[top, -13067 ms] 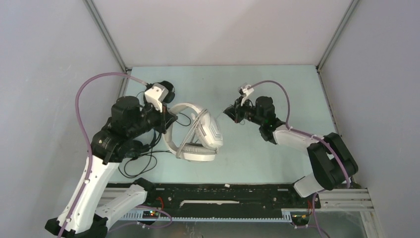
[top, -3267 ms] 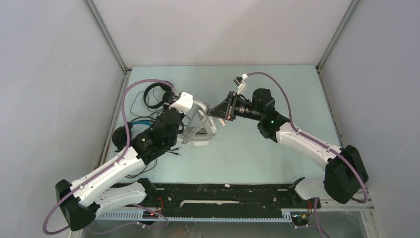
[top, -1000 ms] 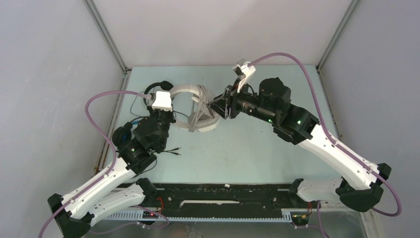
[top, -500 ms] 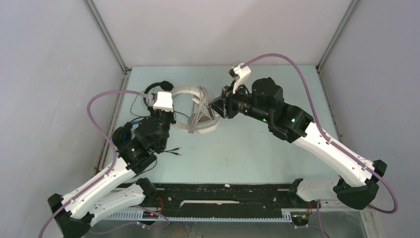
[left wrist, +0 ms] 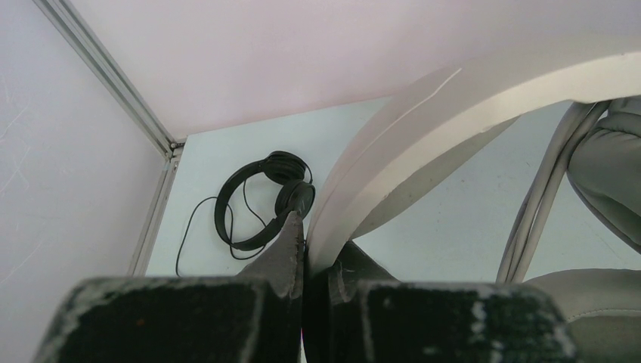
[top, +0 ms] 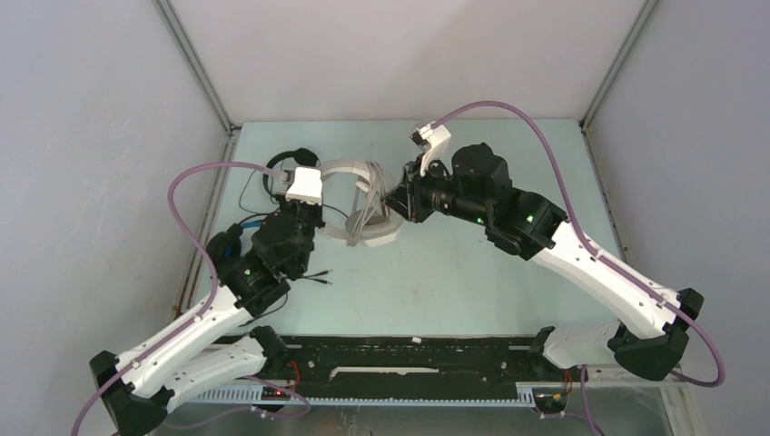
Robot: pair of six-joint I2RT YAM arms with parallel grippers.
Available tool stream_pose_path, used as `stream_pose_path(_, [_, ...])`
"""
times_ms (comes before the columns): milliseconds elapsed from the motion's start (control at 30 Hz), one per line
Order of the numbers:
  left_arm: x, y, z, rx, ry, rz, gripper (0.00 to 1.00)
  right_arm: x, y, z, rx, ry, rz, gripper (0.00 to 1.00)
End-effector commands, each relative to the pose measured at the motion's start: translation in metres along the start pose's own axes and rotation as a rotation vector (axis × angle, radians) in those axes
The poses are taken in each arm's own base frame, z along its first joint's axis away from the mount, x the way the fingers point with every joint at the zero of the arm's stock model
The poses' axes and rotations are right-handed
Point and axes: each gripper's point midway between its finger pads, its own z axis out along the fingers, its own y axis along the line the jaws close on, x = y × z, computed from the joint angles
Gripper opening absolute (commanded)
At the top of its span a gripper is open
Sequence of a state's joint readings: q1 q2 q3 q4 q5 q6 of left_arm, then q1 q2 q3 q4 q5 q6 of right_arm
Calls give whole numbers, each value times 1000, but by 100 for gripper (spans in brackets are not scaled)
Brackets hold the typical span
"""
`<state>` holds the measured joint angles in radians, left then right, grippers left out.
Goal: Wrap the headphones
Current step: Wrap the headphones cable around the headphones.
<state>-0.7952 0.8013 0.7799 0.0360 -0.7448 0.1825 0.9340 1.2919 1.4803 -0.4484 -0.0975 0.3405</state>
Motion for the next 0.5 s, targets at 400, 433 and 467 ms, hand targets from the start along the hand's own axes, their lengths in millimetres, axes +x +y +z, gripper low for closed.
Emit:
stream_pose_path(400, [-63, 8, -1, -8, -144, -220, 0, -11, 20, -9, -85, -51, 42, 17])
stream_pose_path(433, [-63, 8, -1, -8, -144, -220, 0, -14, 22, -12, -88, -62, 39, 18])
stream_pose_path(467, [-63, 8, -1, -7, -145, -220, 0, -17, 22, -16, -83, -75, 39, 19])
